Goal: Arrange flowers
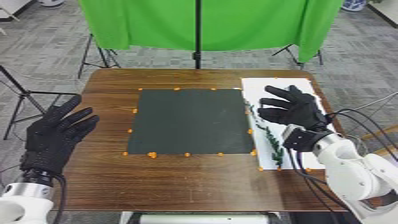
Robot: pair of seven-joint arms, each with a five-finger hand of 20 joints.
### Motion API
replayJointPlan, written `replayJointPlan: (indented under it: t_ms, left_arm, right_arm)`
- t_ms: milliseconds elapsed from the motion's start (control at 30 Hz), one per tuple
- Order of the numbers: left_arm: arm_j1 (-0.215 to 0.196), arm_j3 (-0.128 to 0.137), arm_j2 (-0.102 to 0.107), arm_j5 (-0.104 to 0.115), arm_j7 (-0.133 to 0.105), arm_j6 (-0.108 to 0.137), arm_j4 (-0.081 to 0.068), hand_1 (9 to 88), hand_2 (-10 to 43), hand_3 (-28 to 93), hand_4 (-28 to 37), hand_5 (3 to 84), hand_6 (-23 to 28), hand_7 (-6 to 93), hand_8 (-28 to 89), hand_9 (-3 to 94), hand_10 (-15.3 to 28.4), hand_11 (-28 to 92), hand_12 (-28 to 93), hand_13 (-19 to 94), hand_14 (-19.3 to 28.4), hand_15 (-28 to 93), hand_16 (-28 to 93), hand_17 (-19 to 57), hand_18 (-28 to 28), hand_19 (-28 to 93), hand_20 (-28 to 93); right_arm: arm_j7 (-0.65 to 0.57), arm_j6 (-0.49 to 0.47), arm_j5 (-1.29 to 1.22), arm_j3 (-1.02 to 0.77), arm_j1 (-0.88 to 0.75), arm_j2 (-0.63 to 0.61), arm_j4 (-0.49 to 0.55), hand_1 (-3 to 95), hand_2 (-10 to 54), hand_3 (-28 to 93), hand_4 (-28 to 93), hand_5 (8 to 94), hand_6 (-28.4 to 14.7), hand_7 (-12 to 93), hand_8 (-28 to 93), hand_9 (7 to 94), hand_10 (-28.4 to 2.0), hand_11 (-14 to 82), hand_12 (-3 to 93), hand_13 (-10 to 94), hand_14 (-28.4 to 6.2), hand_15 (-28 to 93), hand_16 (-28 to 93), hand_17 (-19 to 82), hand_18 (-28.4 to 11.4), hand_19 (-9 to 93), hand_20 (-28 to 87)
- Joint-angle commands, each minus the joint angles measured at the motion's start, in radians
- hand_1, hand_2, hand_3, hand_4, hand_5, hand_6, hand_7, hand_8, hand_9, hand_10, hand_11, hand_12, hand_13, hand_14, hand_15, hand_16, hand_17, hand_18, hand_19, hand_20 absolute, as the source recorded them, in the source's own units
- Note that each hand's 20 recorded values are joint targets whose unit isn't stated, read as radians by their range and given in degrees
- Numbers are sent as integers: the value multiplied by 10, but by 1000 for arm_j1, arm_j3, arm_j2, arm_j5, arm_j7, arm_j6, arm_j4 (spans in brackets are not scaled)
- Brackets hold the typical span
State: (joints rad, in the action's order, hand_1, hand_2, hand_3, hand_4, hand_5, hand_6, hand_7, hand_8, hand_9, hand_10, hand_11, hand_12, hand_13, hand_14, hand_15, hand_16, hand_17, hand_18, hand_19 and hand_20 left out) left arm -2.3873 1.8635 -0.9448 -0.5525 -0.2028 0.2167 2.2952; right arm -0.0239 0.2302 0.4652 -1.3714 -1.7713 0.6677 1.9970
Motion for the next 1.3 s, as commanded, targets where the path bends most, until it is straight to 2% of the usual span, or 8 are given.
replayJointPlan:
  t_ms: [33,433,600,700,833,933,1100,1300]
  left_arm:
    - [-19,-2,-5,-1,1,8,1,207,82,754,-282,335,84,92,-72,298,197,240,114,222,271,457,-81,-89,284,566,-40]
    - [-11,-6,-6,-5,7,8,0,206,83,753,-282,336,84,92,-72,298,197,240,113,222,271,458,-81,-91,284,566,-40]
    - [-17,-6,-5,-4,10,8,2,204,83,757,-282,334,85,95,-73,295,197,243,113,217,272,464,-82,-95,284,569,-37]
    - [-14,-7,-5,-7,17,6,2,204,83,757,-282,333,85,98,-74,294,198,247,113,216,273,468,-84,-96,284,569,-38]
    - [-18,2,-6,-9,22,5,6,203,83,758,-282,334,85,99,-75,294,197,248,111,216,272,469,-86,-97,284,569,-38]
    - [-24,13,-8,-12,25,2,10,203,83,758,-283,334,86,98,-76,294,198,247,110,216,272,469,-87,-98,284,569,-38]
    - [-36,23,-9,-12,28,5,15,203,83,758,-283,334,86,99,-76,294,198,249,110,216,272,469,-88,-99,284,569,-37]
    - [-23,17,-6,-12,30,5,13,203,83,758,-282,334,86,99,-76,294,197,249,109,216,272,469,-88,-99,284,569,-36]
  right_arm:
    - [11,17,6,-4,-12,-6,12,138,132,782,-283,448,9,182,-140,515,-143,135,131,419,-185,363,119,42,-220,496,165]
    - [-11,72,97,-5,-11,-12,39,142,130,787,-282,448,5,185,-141,518,-143,137,131,424,-184,367,118,50,-218,506,169]
    - [-99,151,287,-11,-34,-17,83,150,117,792,-282,455,-8,189,-142,534,-154,151,131,457,-181,418,119,98,-213,596,204]
    - [-233,179,452,-42,-56,-4,132,161,106,787,-280,459,-14,189,-141,546,-157,170,132,480,-181,458,111,130,-212,645,215]
    - [-562,181,803,-4,-1,21,204,194,79,776,-266,478,-28,186,-138,589,-169,212,135,533,-174,513,94,182,-218,710,210]
    - [-773,96,1152,29,-10,10,277,210,61,746,-247,515,-50,174,-127,635,-184,235,137,591,-173,542,80,243,-241,796,146]
    - [-928,-61,1353,47,-20,17,345,245,25,709,-217,562,-75,159,-110,688,-194,250,150,669,-158,569,104,353,-252,918,0]
    - [-1070,-198,1529,128,30,5,357,296,-12,689,-200,620,-106,135,-96,739,-205,274,164,733,-156,609,119,487,-209,932,195]
